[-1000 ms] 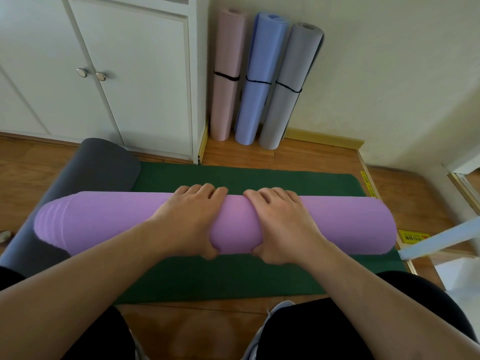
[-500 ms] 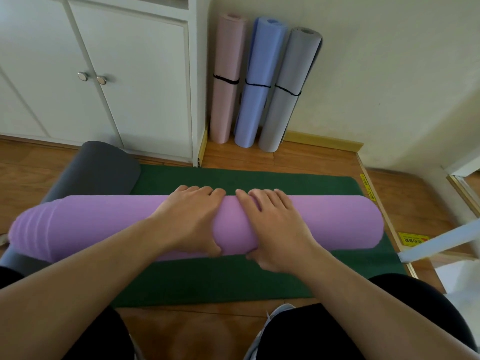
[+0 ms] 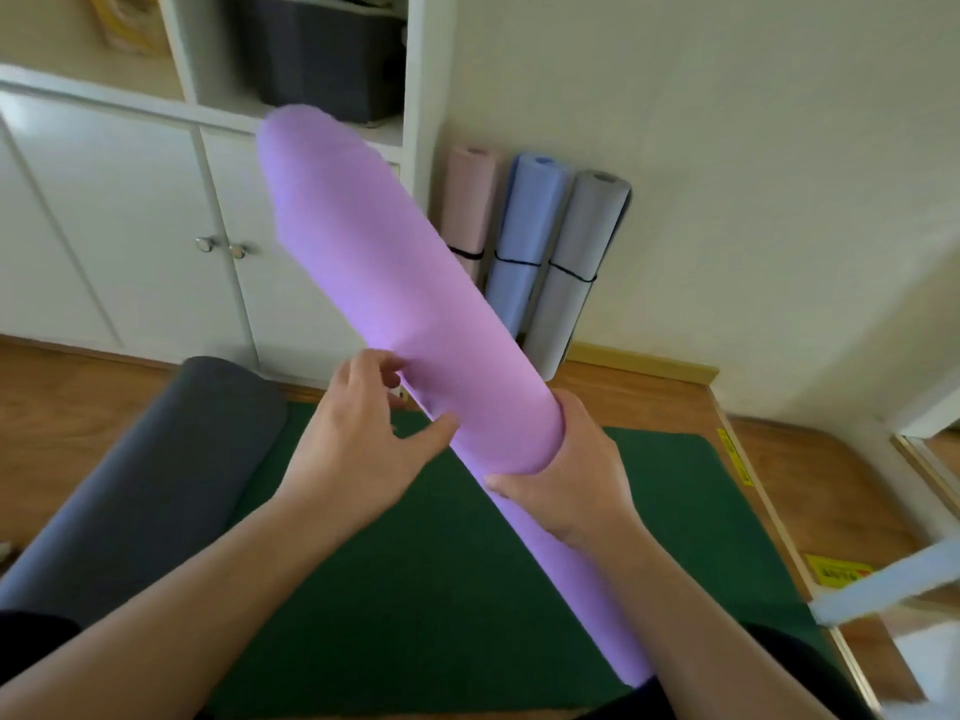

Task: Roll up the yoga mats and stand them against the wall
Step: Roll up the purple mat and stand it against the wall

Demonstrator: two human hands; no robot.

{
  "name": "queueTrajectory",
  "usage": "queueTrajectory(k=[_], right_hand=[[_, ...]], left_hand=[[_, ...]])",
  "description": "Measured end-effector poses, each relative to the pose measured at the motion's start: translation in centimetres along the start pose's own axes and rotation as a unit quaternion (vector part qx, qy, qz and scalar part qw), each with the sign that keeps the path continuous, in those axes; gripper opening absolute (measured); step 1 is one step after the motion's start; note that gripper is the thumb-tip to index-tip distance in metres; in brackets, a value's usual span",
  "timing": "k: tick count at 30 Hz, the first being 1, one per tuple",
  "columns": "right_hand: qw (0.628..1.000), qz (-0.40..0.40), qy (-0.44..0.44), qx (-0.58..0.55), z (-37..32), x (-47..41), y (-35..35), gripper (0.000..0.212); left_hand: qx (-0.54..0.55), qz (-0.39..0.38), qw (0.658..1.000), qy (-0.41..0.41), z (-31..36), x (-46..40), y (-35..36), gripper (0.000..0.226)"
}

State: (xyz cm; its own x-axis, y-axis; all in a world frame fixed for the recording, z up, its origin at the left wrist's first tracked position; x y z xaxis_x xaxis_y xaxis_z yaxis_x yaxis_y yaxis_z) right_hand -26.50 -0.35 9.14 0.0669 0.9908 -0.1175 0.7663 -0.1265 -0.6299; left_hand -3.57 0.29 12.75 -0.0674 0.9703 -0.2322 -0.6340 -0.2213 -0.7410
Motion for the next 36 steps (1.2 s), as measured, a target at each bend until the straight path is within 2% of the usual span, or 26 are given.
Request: queueTrajectory(k=[3, 7, 10, 12, 15, 17, 19, 22, 24, 26, 29, 31, 33, 36], right_hand=[[0.994, 0.017, -0.001, -0.111, -0.9, 0.8, 0.5, 0.083], [0.991, -0.027, -0.020, -0.131, -1.4, 2.4, 3.2, 0.099], [0.988, -0.082, 0.000, -0.127, -0.9, 2.9, 4.2, 0.102], [0.989, -0.110, 0.021, -0.101, -0.4, 2.9, 4.5, 0.111], [0.987, -0.143, 0.052, -0.059, 0.1, 2.6, 4.6, 0.124], [0.981, -0.182, 0.038, -0.062, -0.7, 2.5, 4.2, 0.117], [0.974, -0.184, -0.013, -0.133, -2.5, 2.3, 2.9, 0.107], [0.940, -0.099, -0.087, -0.314, -7.3, 2.0, -1.3, 0.096], [0.922, -0.055, -0.148, -0.354, -10.5, 1.8, -4.1, 0.094], [0.932, -0.030, -0.189, -0.309, -12.8, 1.3, -6.1, 0.091], [0.976, -0.001, -0.210, -0.063, -14.2, 0.1, -6.5, 0.074], [0.979, 0.004, -0.197, 0.050, -13.9, 0.0, -4.8, 0.069], [0.979, 0.010, -0.189, 0.080, -12.8, 0.6, -2.8, 0.066], [0.977, 0.020, -0.195, 0.088, -12.2, 1.5, -1.5, 0.060]], left_hand=[[0.188, -0.030, 0.977, -0.091, 0.2, -2.0, -1.0, 0.101], [0.373, 0.001, 0.923, -0.091, 0.3, -4.0, -3.7, 0.100], [0.451, 0.000, 0.890, -0.068, -0.1, -4.6, -5.4, 0.097], [0.455, -0.012, 0.889, -0.049, -0.2, -4.6, -5.9, 0.095], [0.420, -0.024, 0.907, -0.018, 0.0, -4.0, -5.3, 0.091], [0.377, -0.032, 0.925, -0.012, 0.0, -3.3, -4.4, 0.100], [0.318, -0.039, 0.947, 0.000, 0.2, -2.4, -3.2, 0.103], [0.242, -0.065, 0.968, 0.033, 0.7, -1.1, -1.2, 0.104], [0.221, -0.093, 0.970, 0.043, 0.7, -0.5, -0.2, 0.107], [0.203, -0.124, 0.970, 0.046, 0.4, -0.2, 0.5, 0.109], [0.195, -0.158, 0.966, 0.057, 0.1, 0.5, 1.8, 0.115], [0.185, -0.162, 0.968, 0.053, -0.3, 1.0, 2.6, 0.116], [0.175, -0.165, 0.970, 0.047, -0.6, 1.1, 3.0, 0.117], [0.203, -0.131, 0.969, 0.048, -0.5, 1.3, 2.7, 0.116]])
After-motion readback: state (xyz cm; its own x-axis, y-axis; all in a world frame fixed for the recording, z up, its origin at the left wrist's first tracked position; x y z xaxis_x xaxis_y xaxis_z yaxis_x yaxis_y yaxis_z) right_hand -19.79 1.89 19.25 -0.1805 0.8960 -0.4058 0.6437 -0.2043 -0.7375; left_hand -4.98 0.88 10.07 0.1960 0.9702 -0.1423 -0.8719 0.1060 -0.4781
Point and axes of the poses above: each hand's wrist, its own x-axis away from the middle knuckle, its own y-axis out of the palm, z = x × y, the point moved 2 cm from there along -x, towards the middle knuckle, and after that the axes turned 9 degrees about -x, right-handed, at the moved point
